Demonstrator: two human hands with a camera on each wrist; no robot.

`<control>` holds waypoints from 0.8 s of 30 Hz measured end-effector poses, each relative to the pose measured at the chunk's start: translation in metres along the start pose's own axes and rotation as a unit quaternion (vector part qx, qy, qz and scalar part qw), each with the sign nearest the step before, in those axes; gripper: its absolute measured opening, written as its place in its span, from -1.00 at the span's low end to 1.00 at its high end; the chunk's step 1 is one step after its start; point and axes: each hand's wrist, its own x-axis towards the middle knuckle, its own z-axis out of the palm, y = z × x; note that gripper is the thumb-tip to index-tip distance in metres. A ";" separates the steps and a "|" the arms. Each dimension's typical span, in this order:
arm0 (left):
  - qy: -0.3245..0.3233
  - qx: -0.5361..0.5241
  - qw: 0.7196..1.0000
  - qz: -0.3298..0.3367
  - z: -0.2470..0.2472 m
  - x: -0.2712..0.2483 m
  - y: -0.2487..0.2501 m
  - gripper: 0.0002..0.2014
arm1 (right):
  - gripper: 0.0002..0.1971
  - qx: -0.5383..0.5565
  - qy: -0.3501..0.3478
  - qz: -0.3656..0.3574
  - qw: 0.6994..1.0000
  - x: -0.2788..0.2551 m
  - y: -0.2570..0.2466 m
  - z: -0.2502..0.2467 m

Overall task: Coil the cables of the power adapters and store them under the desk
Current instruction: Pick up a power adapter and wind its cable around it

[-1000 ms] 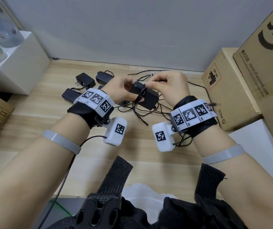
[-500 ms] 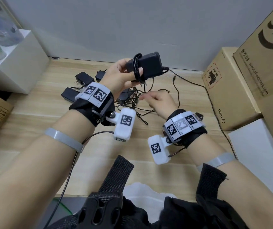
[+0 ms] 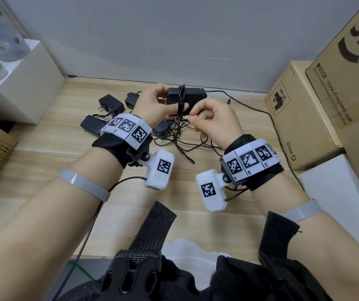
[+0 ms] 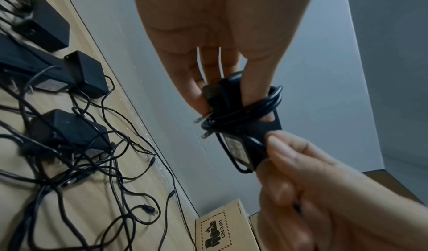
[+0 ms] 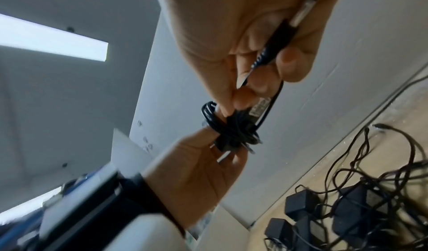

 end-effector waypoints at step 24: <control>-0.040 -0.070 0.995 -0.053 0.013 -0.008 -0.006 -0.64 | -0.90 0.117 0.079 0.007 0.990 0.007 -0.012 -0.007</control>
